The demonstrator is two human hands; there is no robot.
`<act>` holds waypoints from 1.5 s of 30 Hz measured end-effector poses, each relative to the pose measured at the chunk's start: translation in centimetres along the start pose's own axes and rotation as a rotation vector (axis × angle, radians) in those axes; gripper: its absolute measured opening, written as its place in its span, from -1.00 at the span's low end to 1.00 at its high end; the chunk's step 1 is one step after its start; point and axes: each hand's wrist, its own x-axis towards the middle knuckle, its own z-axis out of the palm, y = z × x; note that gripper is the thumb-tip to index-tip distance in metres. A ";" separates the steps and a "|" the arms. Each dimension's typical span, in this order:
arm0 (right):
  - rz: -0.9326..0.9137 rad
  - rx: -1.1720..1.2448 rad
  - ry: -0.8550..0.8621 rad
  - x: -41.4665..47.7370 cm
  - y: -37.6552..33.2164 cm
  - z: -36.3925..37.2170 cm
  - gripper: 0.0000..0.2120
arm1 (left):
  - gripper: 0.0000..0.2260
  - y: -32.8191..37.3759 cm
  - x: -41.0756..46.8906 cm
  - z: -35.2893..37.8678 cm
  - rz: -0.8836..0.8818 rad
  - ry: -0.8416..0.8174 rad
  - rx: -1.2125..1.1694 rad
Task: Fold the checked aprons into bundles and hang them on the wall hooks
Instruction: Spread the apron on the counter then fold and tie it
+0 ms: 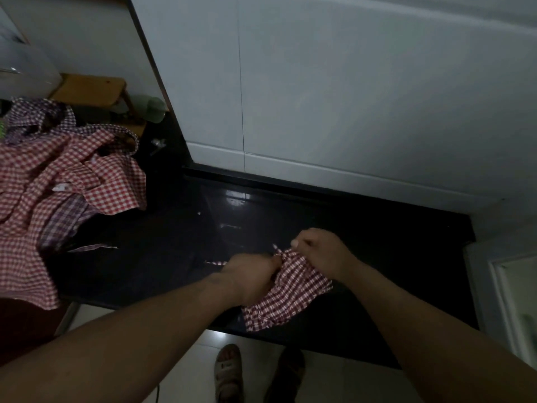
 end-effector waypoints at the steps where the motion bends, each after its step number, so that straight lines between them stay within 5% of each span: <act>1: 0.038 0.075 -0.008 0.4 0.1 -0.4 -0.76 | -0.77 0.0 -0.1 0.1 -0.004 0.000 0.001; 5: 0.035 0.034 -0.091 0.4 0.4 -0.9 -0.85 | -0.76 0.7 -0.6 0.3 -0.058 0.007 0.013; 9: -0.222 -0.443 -0.187 0.1 0.3 -0.1 -0.50 | -0.31 2.2 -1.7 0.6 -0.136 0.017 0.032; 11: -0.324 -0.596 -0.181 0.5 0.1 0.6 -0.57 | -0.09 3.1 -2.2 1.0 -0.126 -0.012 0.156; 13: -0.354 -0.624 -0.147 0.8 0.1 1.3 -0.73 | -0.09 3.5 -2.2 1.7 -0.091 0.017 0.279; 16: -0.264 -0.437 -0.008 1.6 0.4 1.9 -0.81 | -0.22 2.3 -1.1 1.7 -0.033 0.109 0.313; 22: 0.248 0.175 0.295 2.5 5.7 -1.1 -0.70 | -0.45 -2.7 -1.0 -0.1 0.128 0.179 0.208; 27: 0.613 0.565 0.366 -0.9 9.2 -0.3 -0.79 | -0.54 -4.7 -2.8 0.1 -0.104 0.350 -0.189; 36: 0.717 0.741 0.374 -2.5 8.4 0.4 -0.81 | -0.75 -3.5 -2.1 -0.1 -0.053 0.444 -0.248; 41: 0.718 0.869 0.370 -2.4 6.4 -0.3 -0.86 | -0.71 -2.7 -3.0 0.0 0.358 0.335 0.179; 45: 0.478 0.744 0.376 -1.5 3.0 -1.0 -0.87 | -0.74 -2.0 -2.9 0.6 0.398 0.256 0.301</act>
